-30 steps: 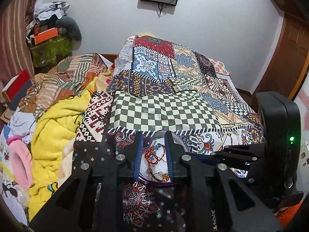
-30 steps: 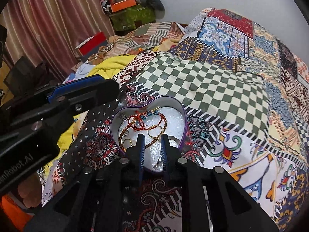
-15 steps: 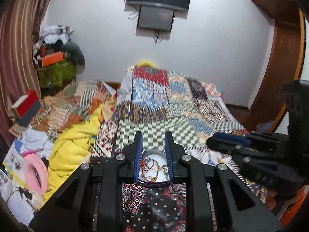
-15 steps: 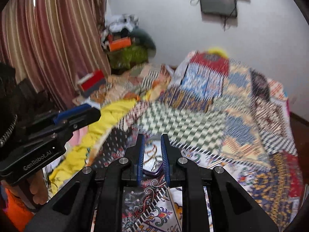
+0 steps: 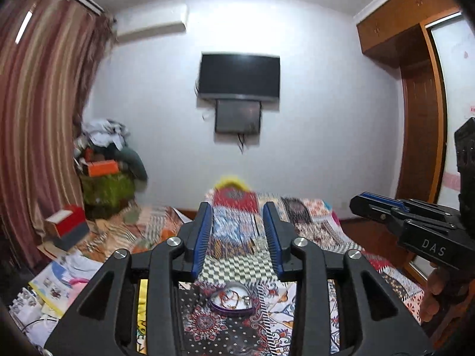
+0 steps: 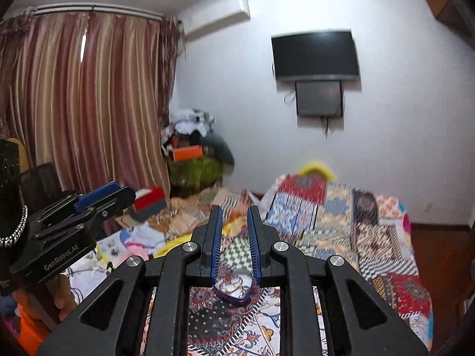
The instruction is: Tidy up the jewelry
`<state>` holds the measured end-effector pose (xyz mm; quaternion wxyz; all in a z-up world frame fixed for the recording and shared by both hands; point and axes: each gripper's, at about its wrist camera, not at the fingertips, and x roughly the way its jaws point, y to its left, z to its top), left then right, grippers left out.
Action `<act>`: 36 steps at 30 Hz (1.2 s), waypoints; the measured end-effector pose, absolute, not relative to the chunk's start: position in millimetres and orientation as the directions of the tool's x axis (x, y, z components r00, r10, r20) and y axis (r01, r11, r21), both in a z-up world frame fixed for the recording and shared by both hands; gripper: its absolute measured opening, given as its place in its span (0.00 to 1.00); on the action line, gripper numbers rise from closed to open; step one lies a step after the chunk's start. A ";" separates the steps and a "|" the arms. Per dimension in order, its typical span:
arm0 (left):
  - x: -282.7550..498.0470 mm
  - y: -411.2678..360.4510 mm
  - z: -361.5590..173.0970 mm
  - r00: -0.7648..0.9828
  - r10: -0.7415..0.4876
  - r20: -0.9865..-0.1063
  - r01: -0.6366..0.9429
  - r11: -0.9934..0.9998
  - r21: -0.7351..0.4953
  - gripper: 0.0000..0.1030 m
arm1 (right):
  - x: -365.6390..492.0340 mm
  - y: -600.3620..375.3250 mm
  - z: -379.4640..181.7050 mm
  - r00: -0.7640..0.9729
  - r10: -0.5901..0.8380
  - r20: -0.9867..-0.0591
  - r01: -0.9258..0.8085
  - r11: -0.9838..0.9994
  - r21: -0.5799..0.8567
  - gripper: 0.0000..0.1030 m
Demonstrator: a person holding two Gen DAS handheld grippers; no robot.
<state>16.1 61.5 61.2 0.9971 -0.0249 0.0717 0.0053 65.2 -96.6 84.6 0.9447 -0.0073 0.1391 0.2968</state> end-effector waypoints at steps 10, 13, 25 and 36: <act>-33.0 60.5 67.8 0.995 0.078 -0.059 -0.082 0.994 -0.069 0.66 | 27.3 -101.5 89.2 0.852 0.501 -0.153 -0.503 0.864 0.028 0.73; -40.2 58.8 67.3 0.993 0.108 -0.040 -0.111 0.992 -0.068 0.86 | 20.9 -102.6 89.9 0.859 0.492 -0.140 -0.494 0.869 0.024 0.84; -47.4 48.8 66.0 0.988 0.149 -0.033 -0.149 0.989 -0.017 0.99 | 15.2 -105.7 86.8 0.881 0.454 -0.132 -0.457 0.890 0.012 0.99; -45.2 51.1 63.6 0.989 0.138 -0.051 -0.139 0.990 -0.029 0.99 | 12.2 -112.4 85.3 0.879 0.456 -0.135 -0.458 0.889 0.024 0.99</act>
